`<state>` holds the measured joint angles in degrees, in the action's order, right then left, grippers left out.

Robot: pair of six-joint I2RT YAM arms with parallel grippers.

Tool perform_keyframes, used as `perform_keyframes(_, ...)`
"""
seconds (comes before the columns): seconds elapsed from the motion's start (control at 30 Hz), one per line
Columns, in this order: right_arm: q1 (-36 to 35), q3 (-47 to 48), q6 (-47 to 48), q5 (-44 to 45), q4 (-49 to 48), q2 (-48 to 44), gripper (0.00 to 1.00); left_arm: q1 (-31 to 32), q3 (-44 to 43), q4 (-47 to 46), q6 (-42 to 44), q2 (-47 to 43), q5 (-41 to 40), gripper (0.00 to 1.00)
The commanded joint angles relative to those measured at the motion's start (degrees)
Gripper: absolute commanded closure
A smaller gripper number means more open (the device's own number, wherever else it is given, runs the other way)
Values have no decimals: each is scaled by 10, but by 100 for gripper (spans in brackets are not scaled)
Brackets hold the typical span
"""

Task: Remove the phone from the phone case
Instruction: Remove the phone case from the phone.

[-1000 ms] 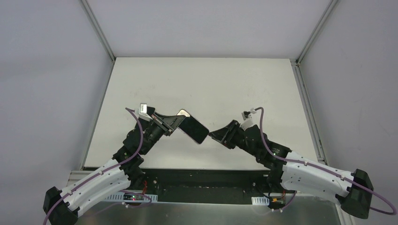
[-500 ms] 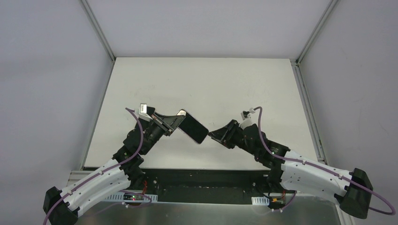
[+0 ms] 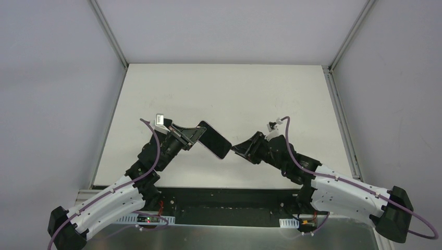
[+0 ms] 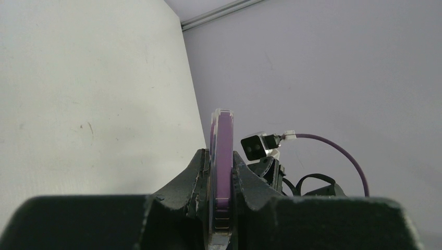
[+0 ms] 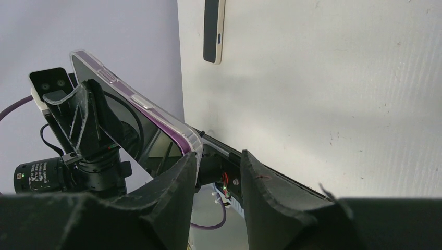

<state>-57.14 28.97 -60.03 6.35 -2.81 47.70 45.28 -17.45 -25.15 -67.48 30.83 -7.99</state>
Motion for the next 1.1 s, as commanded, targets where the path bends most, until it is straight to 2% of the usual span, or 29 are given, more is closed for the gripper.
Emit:
perform_keyframes(0.0,9,19,-8,12,20,12,61,4,-49,-101,-45,-10,53,100)
perform_keyframes(0.6,16,26,-21,14,60,25,61,5,-41,-101,-48,-19,52,100)
perform_keyframes(1.07,17,25,-18,0,40,27,59,7,-40,-101,-49,-17,50,100)
